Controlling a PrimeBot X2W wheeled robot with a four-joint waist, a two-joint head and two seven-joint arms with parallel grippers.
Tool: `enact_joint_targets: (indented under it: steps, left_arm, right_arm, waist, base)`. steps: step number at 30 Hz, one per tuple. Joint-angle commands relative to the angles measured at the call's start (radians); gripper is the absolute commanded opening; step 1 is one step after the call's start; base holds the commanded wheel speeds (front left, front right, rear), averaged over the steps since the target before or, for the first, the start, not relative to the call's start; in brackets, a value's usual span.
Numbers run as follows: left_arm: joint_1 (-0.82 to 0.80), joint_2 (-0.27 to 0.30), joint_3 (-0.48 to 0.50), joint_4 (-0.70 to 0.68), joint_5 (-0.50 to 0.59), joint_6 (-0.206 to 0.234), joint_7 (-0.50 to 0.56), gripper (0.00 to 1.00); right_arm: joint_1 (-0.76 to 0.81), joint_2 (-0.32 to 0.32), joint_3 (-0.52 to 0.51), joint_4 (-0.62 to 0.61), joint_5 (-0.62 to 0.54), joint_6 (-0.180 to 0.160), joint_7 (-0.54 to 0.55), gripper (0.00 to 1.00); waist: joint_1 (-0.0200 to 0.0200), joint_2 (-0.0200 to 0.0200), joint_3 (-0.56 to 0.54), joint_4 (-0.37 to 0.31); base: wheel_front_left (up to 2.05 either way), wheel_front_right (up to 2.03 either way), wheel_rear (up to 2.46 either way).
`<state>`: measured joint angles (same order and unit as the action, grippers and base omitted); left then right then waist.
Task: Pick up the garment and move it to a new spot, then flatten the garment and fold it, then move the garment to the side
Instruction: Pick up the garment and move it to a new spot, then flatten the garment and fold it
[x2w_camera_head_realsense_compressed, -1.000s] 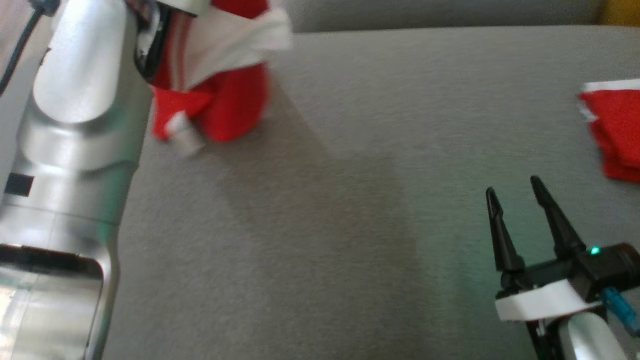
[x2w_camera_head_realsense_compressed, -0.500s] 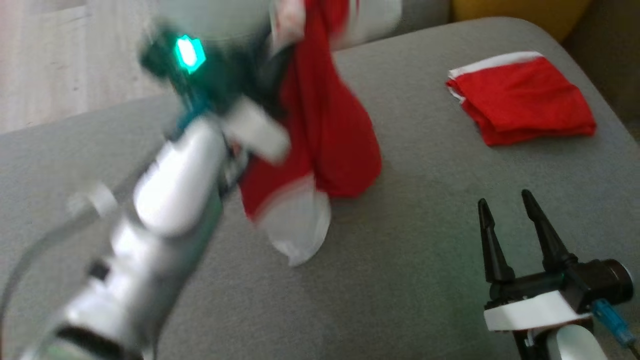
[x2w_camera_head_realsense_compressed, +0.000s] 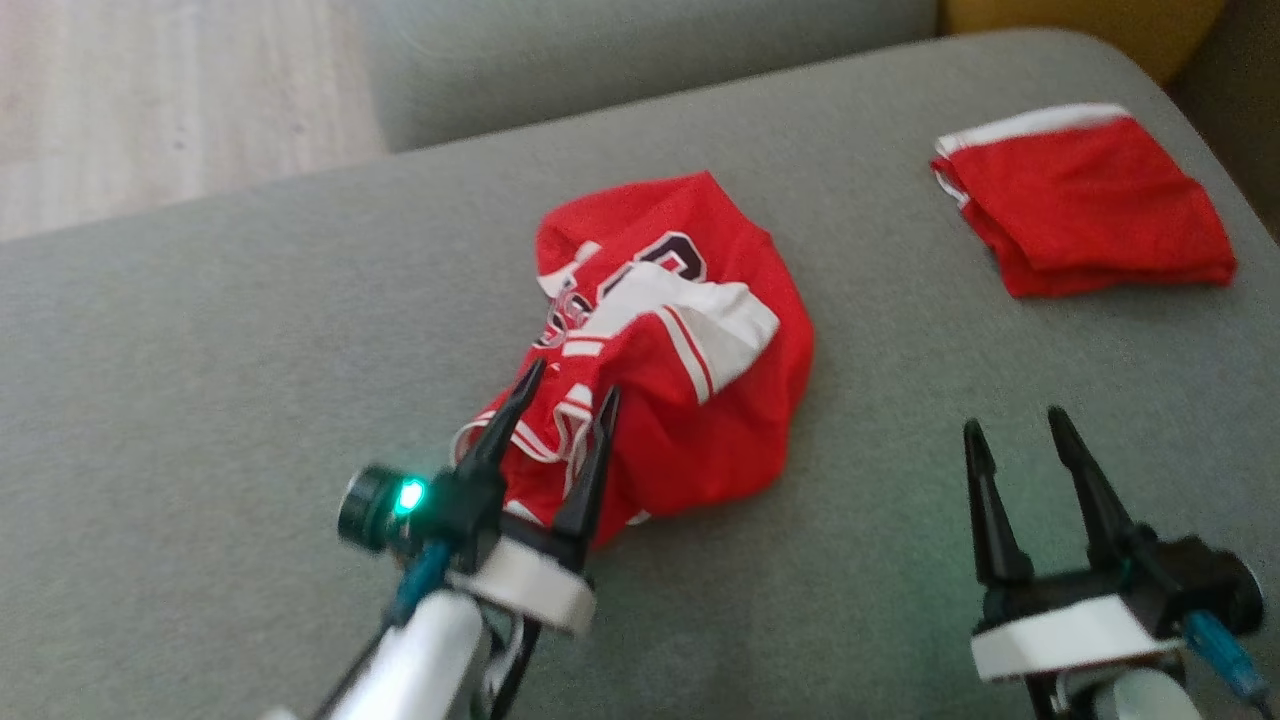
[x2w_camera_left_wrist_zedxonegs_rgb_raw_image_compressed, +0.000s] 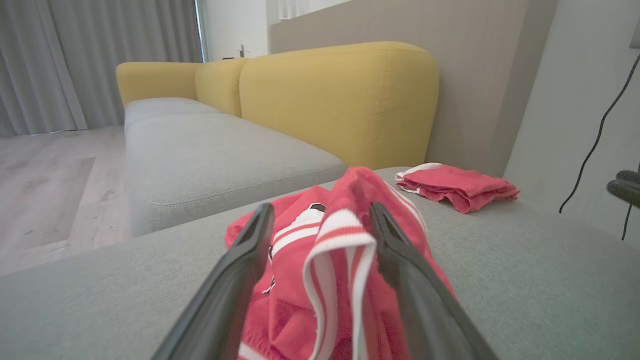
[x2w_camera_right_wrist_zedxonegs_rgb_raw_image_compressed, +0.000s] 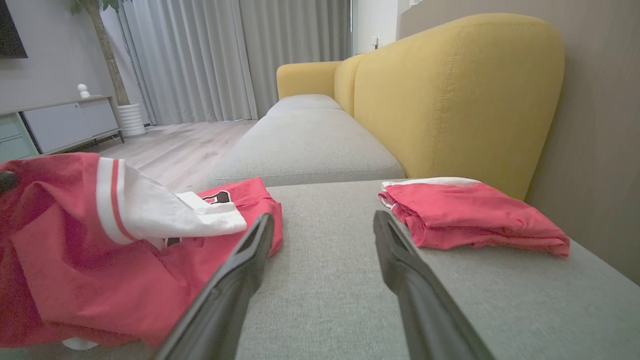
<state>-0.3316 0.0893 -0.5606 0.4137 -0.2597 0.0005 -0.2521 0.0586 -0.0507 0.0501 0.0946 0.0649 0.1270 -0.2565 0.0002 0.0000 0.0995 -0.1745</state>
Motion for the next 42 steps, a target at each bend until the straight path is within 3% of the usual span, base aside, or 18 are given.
enact_joint_targets:
  steps: [1, 9, 16, 22, 42]
  left_arm:
    - [0.018, 0.002, 0.045, -0.05, 0.013, 0.01, -0.009, 1.0]
    - [0.268, -0.017, 0.176, -0.269, 0.066, 0.069, -0.01, 1.0]
    - [0.437, -0.028, 0.281, -0.433, 0.127, 0.109, -0.01, 1.0]
    - [0.507, -0.032, 0.307, -0.447, 0.164, 0.106, -0.01, 1.0]
    - [0.527, -0.038, 0.336, -0.445, 0.183, 0.095, -0.01, 1.0]
  right_arm:
    - [0.01, -0.004, 0.015, -0.023, 0.009, 0.004, -0.005, 1.0]
    - [0.07, -0.002, -0.045, -0.002, 0.01, 0.004, -0.005, 1.0]
    - [0.114, 0.0, -0.055, -0.002, 0.006, 0.004, -0.005, 1.0]
    - [0.138, 0.0, -0.05, -0.001, 0.015, 0.004, -0.005, 1.0]
    - [0.15, 0.0, -0.045, 0.002, 0.022, 0.004, -0.005, 1.0]
  waist:
    - [-0.0002, 0.0, -0.039, 0.036]
    - [-0.0002, 0.0, -0.124, 0.166]
    - [-0.0002, 0.0, -0.159, 0.233]
    - [-0.0002, 0.0, -0.17, 0.256]
    - [-0.0002, 0.0, -0.181, 0.258]
  base:
    - [0.0, 0.0, 0.0]
    - [0.0, 0.0, 0.0]
    - [0.0, 0.0, 0.0]
    - [0.0, 0.0, 0.0]
    - [0.0, 0.0, 0.0]
